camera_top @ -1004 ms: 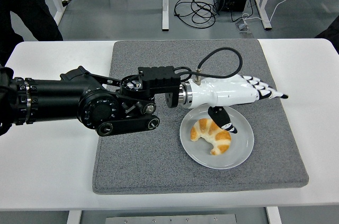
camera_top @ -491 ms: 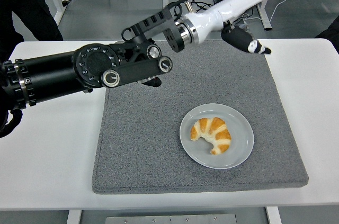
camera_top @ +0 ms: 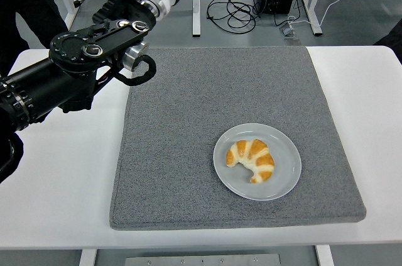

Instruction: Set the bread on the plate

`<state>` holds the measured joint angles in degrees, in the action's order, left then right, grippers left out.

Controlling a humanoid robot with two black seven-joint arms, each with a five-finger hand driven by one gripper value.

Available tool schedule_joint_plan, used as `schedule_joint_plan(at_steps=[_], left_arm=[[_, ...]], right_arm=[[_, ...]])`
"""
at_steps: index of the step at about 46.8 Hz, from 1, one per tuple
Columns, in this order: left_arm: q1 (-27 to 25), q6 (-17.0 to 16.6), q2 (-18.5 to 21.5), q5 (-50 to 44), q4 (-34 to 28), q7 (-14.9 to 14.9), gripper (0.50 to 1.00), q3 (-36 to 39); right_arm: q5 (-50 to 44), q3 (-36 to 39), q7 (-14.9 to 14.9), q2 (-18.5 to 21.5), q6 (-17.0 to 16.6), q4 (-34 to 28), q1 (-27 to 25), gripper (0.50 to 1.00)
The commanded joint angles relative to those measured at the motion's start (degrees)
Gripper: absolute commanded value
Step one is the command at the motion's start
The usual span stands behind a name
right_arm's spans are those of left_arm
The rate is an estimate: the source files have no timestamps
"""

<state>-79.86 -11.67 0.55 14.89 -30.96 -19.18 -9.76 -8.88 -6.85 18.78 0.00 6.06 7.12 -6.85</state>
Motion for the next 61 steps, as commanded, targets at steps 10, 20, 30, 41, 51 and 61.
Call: schedule_joint_plan(at_steps=[10,20,30,41,51,61], left_arm=[[3.2,5.8,-0.5,-5.8,10.0,1.7,0.98,-5.8],[5.6,9.1,-0.5,-12.8,10.4,3.0,0.98,-8.2],[7.5,10.7,-0.5,-15.2,10.7,6.1,0.98,-13.3],[8.3,11.0,-0.5,-15.2,10.7,6.1,0.98,-13.8],[8.8,13.4,-0.5,-15.7,10.7,6.0,0.98,-15.3],[9.6,14.3,-0.5,-15.7,10.7,5.8,0.98,-15.7]], right_arm=[[0.0,0.0,0.0,0.0,0.0,0.0,0.0,1.0],[0.0,0.0,0.0,0.0,0.0,0.0,0.0,1.0],[0.0,0.0,-0.1,0.0,0.0,0.0,0.0,1.0],[0.0,0.0,-0.1,0.0,0.0,0.0,0.0,1.0],[0.0,0.0,0.0,0.0,0.0,0.0,0.0,1.0],[0.0,0.0,0.0,0.0,0.0,0.0,0.0,1.0]])
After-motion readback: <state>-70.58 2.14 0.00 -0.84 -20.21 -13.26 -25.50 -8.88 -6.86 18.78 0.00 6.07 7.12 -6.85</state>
